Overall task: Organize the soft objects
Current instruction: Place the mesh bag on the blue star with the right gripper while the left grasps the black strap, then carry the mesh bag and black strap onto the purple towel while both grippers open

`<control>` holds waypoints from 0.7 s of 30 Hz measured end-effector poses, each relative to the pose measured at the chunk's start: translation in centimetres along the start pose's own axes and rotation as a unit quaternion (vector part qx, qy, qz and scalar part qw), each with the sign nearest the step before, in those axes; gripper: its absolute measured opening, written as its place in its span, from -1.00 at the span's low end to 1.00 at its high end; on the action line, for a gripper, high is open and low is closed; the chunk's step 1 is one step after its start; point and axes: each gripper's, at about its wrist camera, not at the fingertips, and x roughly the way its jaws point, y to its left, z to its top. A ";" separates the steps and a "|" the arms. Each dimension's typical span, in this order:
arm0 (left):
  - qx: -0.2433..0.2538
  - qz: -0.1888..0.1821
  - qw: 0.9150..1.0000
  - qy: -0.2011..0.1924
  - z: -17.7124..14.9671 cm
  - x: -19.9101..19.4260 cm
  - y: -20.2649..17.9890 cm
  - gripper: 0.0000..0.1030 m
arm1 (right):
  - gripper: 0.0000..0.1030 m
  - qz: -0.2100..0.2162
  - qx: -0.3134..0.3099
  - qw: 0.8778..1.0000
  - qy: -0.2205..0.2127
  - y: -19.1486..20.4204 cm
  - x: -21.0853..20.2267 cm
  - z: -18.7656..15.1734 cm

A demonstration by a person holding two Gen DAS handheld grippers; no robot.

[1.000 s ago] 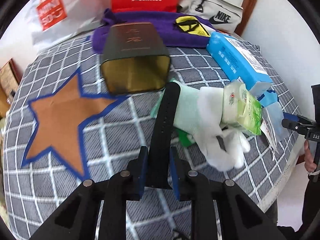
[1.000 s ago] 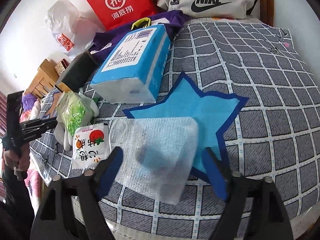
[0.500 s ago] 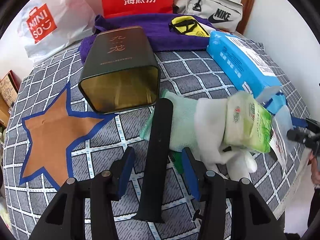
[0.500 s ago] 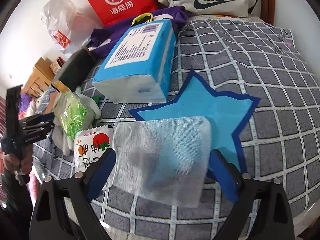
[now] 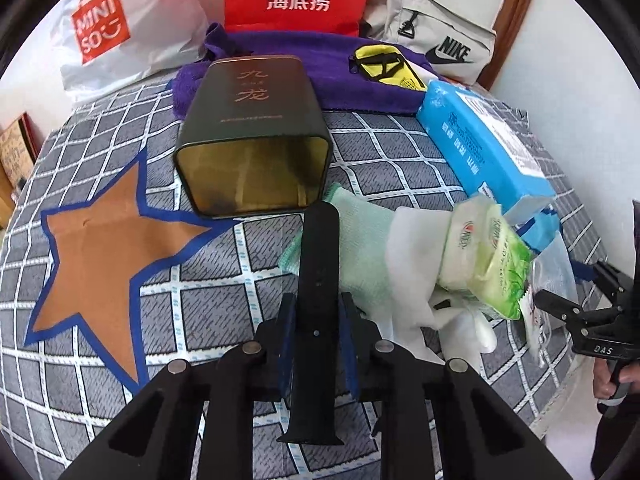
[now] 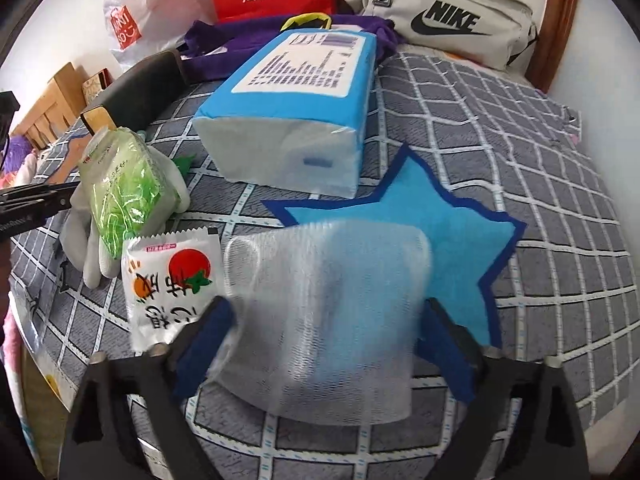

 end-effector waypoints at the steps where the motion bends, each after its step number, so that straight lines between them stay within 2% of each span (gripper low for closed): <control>1: -0.001 0.000 1.000 -0.001 -0.1 -0.2 0.0 -0.61 | 0.39 0.001 0.000 1.000 -0.001 -0.2 -0.3 0.0; 3: -0.003 0.002 1.000 -0.003 -0.3 -0.5 0.1 -0.61 | -0.03 0.007 0.003 1.000 -0.002 -0.5 -0.7 -0.1; 4: -0.004 0.003 1.000 -0.004 -0.3 -0.7 0.1 -0.61 | -0.14 0.008 0.004 1.000 -0.002 -0.7 -0.9 -0.1; 6: -0.004 0.004 1.000 -0.010 -0.3 -1.5 0.1 -0.61 | -0.61 0.017 0.010 1.000 -0.002 -1.1 -1.2 -0.1; 7: -0.004 0.005 1.000 -0.013 -0.3 -1.9 0.1 -0.61 | -0.70 0.027 0.014 1.000 -0.003 -1.4 -1.5 -0.1; 11: -0.010 0.012 1.000 -0.026 0.1 -3.5 0.4 -0.61 | -0.75 0.055 0.028 0.998 -0.021 -2.0 -3.1 0.6; 21: -0.026 0.032 0.997 -0.065 1.8 -7.4 0.2 -0.61 | -0.75 0.076 0.028 0.994 -0.076 -2.1 -7.2 3.3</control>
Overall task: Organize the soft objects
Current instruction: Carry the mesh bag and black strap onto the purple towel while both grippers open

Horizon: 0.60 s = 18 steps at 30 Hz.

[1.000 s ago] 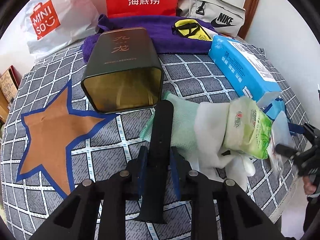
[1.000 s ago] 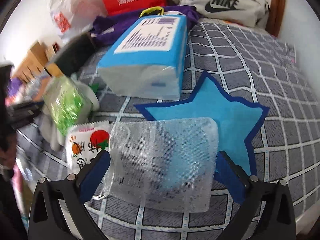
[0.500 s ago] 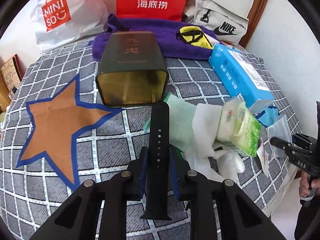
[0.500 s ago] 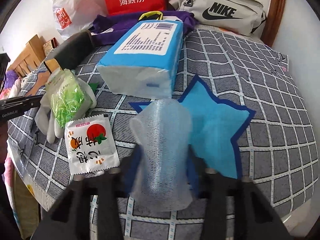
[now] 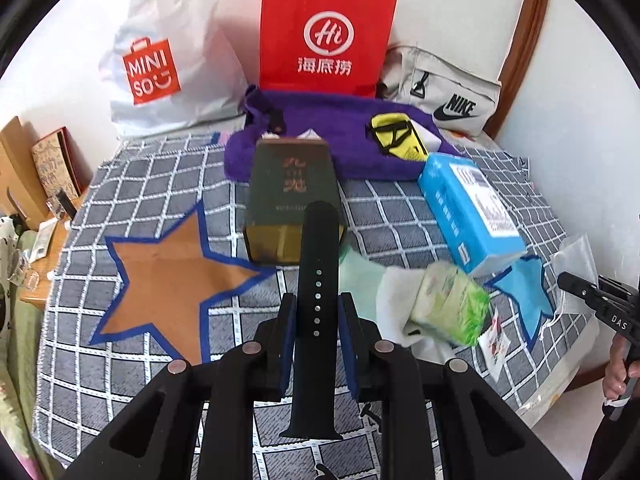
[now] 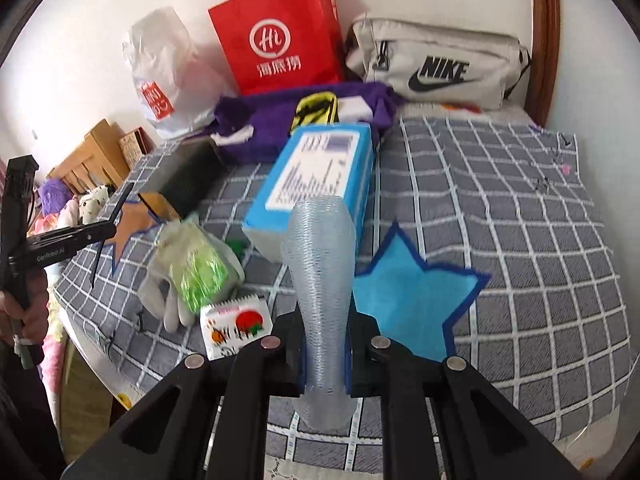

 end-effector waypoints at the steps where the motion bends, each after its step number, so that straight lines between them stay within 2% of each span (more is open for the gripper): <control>1: -0.001 0.001 1.000 -0.004 0.2 -0.2 -0.1 -0.61 | -0.75 0.002 -0.002 1.000 -0.004 0.0 -0.1 0.3; 6: -0.005 0.029 0.999 -0.023 1.5 -1.1 -0.4 -0.61 | -0.75 0.004 -0.011 1.000 -0.015 1.0 -0.4 2.1; 18: -0.031 0.047 0.996 -0.064 6.1 -1.5 0.0 -0.61 | -0.73 0.004 -0.013 1.000 -0.017 2.1 1.1 7.9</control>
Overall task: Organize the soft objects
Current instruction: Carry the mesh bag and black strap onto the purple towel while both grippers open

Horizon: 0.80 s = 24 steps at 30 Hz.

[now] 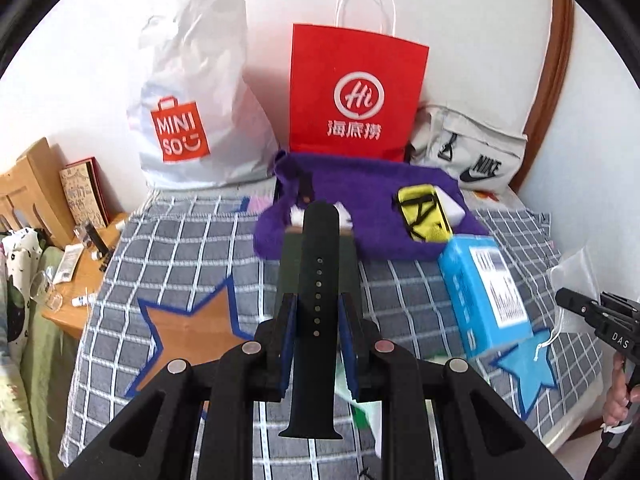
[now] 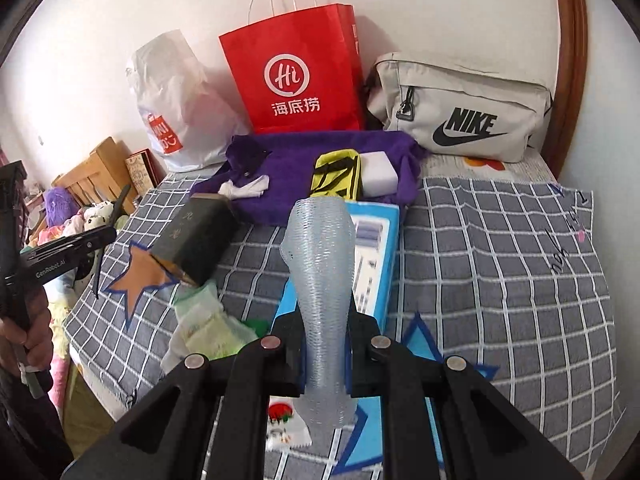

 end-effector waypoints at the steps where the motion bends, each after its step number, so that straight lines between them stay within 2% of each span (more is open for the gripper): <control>1: -0.002 0.000 1.000 -0.003 0.4 0.2 0.0 -0.61 | -0.73 0.002 0.000 1.000 -0.003 -0.1 0.2 0.5; 10: -0.011 -0.011 1.000 -0.003 3.5 3.4 -0.3 -0.61 | -0.73 0.001 0.009 1.000 -0.014 -1.0 2.4 4.1; 24: -0.044 -0.043 0.997 0.043 8.4 10.8 0.3 -0.61 | -0.73 0.026 0.028 0.999 -0.009 -3.5 8.8 10.1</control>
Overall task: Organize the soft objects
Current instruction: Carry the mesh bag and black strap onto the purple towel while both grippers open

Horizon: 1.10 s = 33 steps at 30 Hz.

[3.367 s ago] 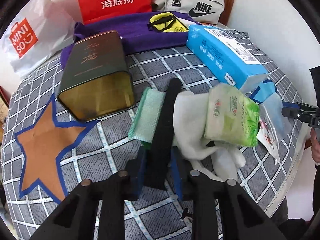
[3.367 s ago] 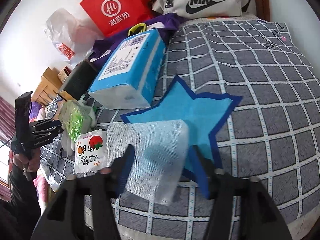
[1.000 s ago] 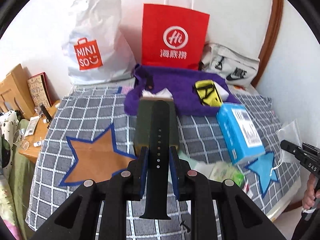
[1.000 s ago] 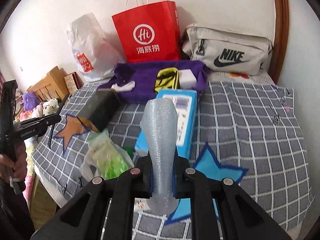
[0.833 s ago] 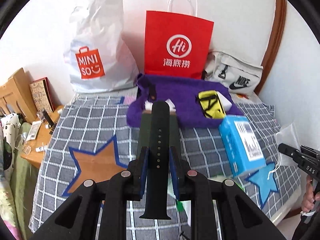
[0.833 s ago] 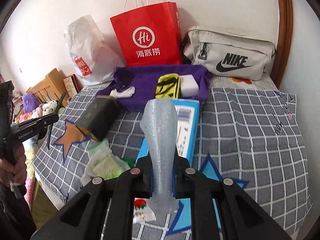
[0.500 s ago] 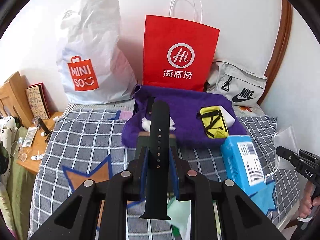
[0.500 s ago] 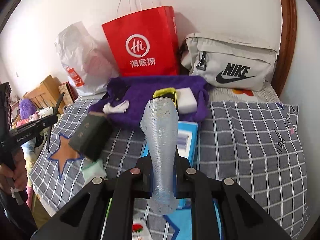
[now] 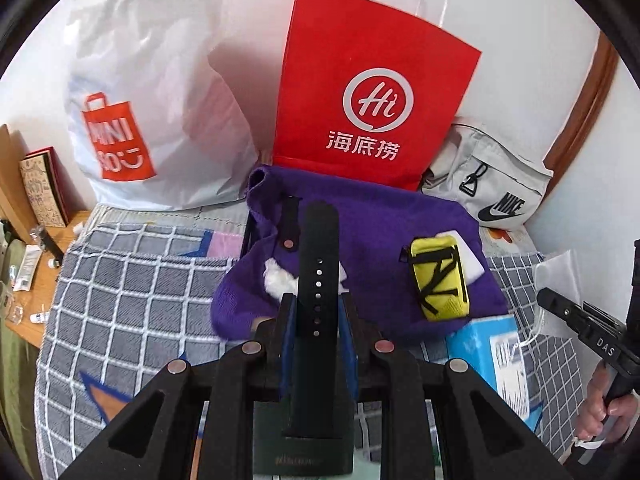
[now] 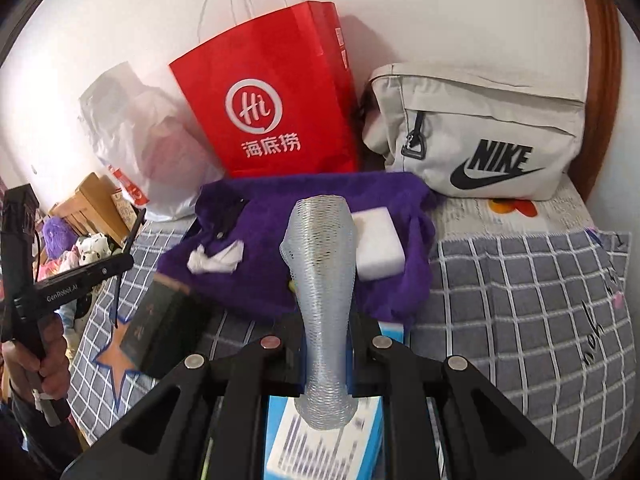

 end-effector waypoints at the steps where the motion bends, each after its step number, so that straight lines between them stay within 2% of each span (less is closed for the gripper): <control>1: -0.003 -0.001 1.000 0.003 0.4 0.5 0.1 -0.61 | -0.73 0.001 0.004 1.000 0.002 -0.4 0.7 0.6; 8: -0.033 -0.015 0.999 0.025 3.3 4.3 1.0 -0.61 | -0.72 0.013 0.026 0.999 0.028 -2.5 4.9 3.6; 16: -0.026 -0.009 0.998 0.054 5.6 8.7 0.9 -0.60 | -0.69 0.033 0.037 0.997 0.056 -3.1 9.7 7.0; 20: -0.022 -0.008 0.997 0.070 6.3 10.6 0.8 -0.60 | -0.68 0.021 0.020 0.998 0.062 -2.6 11.9 8.5; 23: -0.029 -0.021 0.995 0.090 6.5 12.2 0.9 -0.60 | -0.68 0.013 0.013 0.996 0.083 -2.5 14.1 8.7; 26: -0.022 -0.013 0.994 0.104 6.7 13.5 0.8 -0.60 | -0.68 0.007 0.010 0.995 0.099 -2.6 15.5 8.7; 28: -0.019 -0.011 0.994 0.109 6.7 14.0 0.6 -0.60 | -0.55 0.009 0.008 0.994 0.110 -2.7 16.0 8.8; 30: -0.016 -0.012 0.993 0.117 6.7 14.4 0.4 -0.60 | 0.05 0.013 0.000 0.993 0.117 -2.5 16.3 8.7; 32: -0.017 -0.015 0.993 0.120 6.6 14.7 0.3 -0.59 | 0.28 0.007 -0.013 0.994 0.112 -2.1 16.2 8.5; 33: -0.018 -0.015 0.992 0.123 6.6 14.8 0.3 -0.59 | 0.32 0.001 -0.017 0.994 0.110 -2.1 16.1 8.5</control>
